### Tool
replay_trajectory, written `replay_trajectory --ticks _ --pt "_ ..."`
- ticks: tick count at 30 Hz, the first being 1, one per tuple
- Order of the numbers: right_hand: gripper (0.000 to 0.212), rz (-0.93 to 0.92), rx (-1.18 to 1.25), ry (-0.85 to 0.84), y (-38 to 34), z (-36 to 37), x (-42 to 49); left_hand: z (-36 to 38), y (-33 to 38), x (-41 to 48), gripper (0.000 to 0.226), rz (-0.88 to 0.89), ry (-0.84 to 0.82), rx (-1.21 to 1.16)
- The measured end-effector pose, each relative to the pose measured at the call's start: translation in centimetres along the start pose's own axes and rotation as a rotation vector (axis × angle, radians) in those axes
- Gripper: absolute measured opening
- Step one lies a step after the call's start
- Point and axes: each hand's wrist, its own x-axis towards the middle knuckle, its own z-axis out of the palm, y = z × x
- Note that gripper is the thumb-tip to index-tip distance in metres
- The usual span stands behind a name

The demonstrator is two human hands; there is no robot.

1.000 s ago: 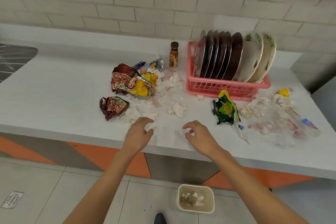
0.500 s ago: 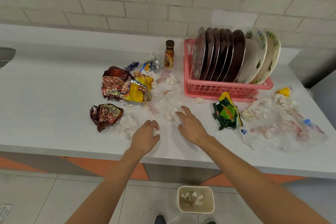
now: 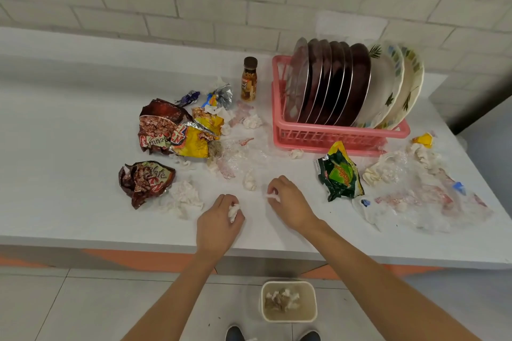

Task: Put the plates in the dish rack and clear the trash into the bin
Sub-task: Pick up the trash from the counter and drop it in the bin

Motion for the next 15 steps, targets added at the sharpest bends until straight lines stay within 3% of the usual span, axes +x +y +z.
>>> replay_trajectory --ticks 6,11,15 --pt "0.029 0.166 0.301 0.04 0.1 -1.2 -1.2 0.0 -0.1 0.0 0.011 0.001 0.005 -0.017" --pt "0.009 0.25 0.267 0.061 1.3 -1.2 -1.7 -0.2 0.0 -0.1 0.01 0.007 0.005 -0.024" --pt "0.01 0.241 0.209 0.08 1.7 -0.8 -2.7 -0.2 0.1 -0.1 0.008 0.023 -0.002 -0.027"
